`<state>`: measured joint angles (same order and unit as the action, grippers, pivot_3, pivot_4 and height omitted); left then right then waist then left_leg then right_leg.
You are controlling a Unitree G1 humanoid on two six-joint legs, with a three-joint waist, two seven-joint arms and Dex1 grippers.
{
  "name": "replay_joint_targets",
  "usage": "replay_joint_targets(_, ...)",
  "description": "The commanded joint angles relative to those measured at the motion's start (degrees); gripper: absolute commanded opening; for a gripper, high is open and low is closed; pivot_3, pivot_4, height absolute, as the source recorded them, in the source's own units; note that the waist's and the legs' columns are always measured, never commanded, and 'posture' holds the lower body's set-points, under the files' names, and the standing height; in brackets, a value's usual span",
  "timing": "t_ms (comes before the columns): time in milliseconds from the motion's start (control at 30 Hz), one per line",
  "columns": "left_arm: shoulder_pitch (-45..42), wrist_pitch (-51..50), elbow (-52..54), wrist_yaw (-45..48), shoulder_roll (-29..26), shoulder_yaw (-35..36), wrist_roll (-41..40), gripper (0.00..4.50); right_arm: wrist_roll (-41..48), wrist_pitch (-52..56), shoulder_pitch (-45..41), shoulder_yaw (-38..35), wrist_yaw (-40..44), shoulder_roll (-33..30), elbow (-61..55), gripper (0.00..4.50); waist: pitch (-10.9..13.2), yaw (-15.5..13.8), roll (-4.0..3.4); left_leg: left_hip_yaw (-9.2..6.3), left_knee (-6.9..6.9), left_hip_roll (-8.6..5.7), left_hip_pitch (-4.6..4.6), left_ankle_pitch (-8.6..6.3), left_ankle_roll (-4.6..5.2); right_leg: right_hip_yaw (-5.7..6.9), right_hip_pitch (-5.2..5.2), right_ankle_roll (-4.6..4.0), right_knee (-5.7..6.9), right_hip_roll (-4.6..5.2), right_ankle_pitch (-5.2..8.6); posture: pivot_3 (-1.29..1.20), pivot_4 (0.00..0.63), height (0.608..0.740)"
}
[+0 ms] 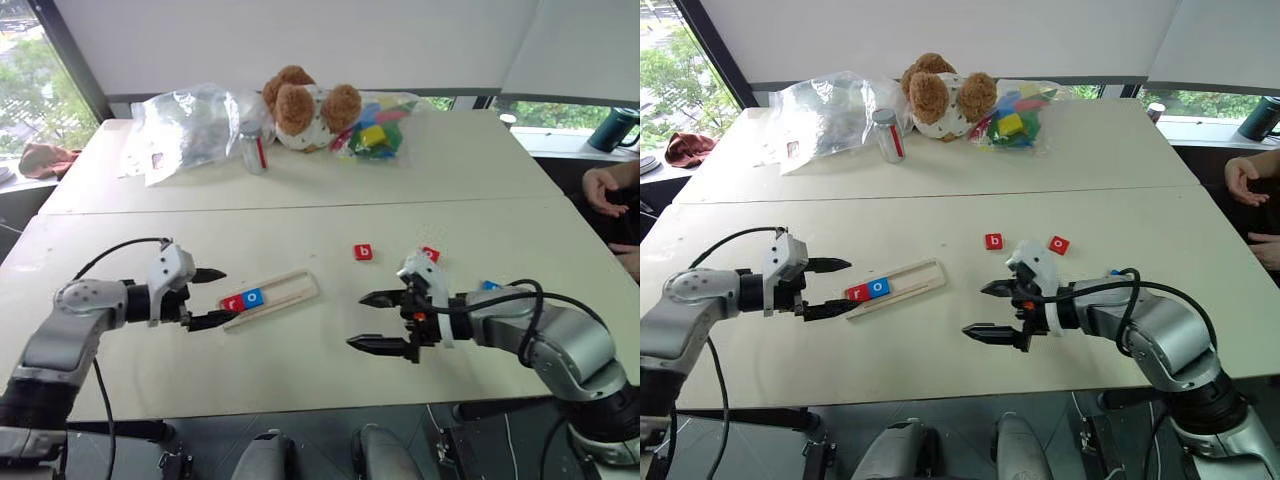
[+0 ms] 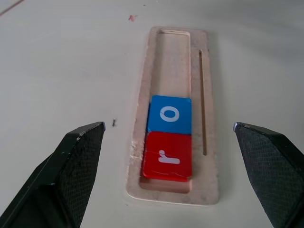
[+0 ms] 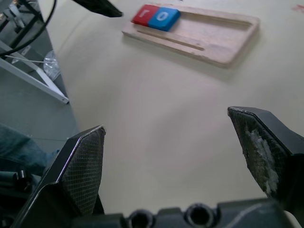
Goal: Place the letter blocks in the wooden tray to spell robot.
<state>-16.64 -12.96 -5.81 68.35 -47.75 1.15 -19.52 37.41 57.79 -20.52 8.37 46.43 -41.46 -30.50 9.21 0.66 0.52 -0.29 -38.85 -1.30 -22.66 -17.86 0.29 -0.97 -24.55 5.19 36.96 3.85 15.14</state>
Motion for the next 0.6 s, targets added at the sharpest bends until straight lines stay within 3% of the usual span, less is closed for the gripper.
replay_joint_targets(33,-1.0,4.2,-3.0,1.4,0.6,-0.8,1.8,4.50,0.7,0.3,-0.4,0.0,-0.8,0.4,-2.1,4.47,0.0,0.0,0.00,0.00,0.00,0.00,0.00,0.00,0.00,0.00,0.00,0.00,0.00,0.00,0.00,0.00,0.150,0.740)
replay_joint_targets(600,-1.5,10.8,-12.2,2.8,4.1,-4.7,8.1,4.50,3.9,2.1,0.8,-2.0,-0.4,-1.7,-3.6,4.47,0.0,-0.1,0.01,-0.02,-0.16,0.00,0.00,0.00,0.02,0.04,0.07,0.01,0.08,-0.01,-0.01,0.00,0.150,0.740)
